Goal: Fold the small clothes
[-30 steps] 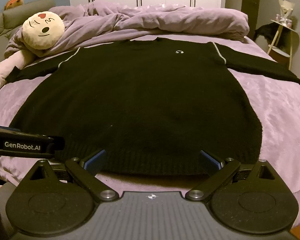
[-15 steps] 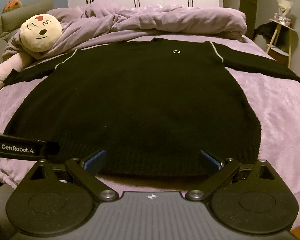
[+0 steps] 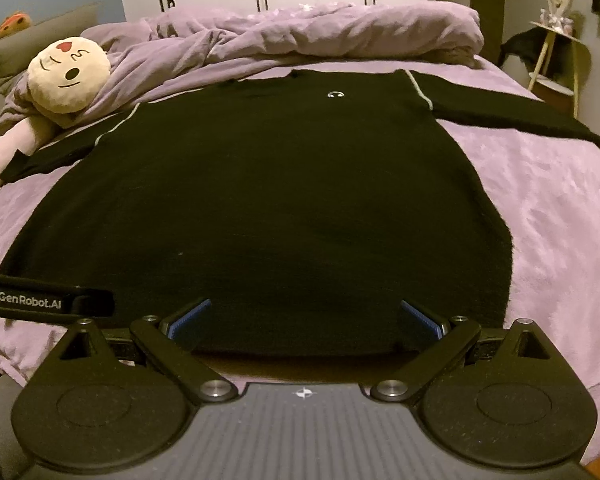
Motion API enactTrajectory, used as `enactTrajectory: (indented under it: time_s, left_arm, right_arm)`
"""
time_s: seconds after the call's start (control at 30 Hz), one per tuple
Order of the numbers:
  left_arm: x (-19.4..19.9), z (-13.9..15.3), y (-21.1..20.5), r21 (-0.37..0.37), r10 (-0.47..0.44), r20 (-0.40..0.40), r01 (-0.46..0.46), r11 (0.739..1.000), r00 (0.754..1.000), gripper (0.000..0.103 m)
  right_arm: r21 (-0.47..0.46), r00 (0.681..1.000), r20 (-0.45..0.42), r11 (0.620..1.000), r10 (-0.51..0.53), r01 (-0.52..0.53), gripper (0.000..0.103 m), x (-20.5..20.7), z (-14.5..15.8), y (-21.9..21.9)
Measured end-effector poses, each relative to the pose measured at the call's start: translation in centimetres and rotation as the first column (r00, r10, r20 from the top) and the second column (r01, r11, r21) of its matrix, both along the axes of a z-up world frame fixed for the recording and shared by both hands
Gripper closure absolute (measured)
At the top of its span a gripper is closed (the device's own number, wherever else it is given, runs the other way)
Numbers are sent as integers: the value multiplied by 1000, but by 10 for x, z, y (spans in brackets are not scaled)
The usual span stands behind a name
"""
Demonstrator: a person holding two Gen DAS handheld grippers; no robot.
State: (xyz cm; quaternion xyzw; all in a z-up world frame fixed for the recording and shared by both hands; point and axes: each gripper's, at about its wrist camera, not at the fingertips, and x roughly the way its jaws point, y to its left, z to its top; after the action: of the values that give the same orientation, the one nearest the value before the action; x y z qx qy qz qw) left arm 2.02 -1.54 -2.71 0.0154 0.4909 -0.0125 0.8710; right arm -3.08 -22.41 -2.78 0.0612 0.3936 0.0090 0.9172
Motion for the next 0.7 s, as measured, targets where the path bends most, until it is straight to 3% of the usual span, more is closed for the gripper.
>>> enactTrajectory:
  time_s: [0.7]
  left_arm:
    - [1, 4, 8, -1, 52, -9, -52, 999, 999, 0]
  right_arm:
    - [-12, 1000, 0, 999, 30, -30, 4, -2, 2, -2]
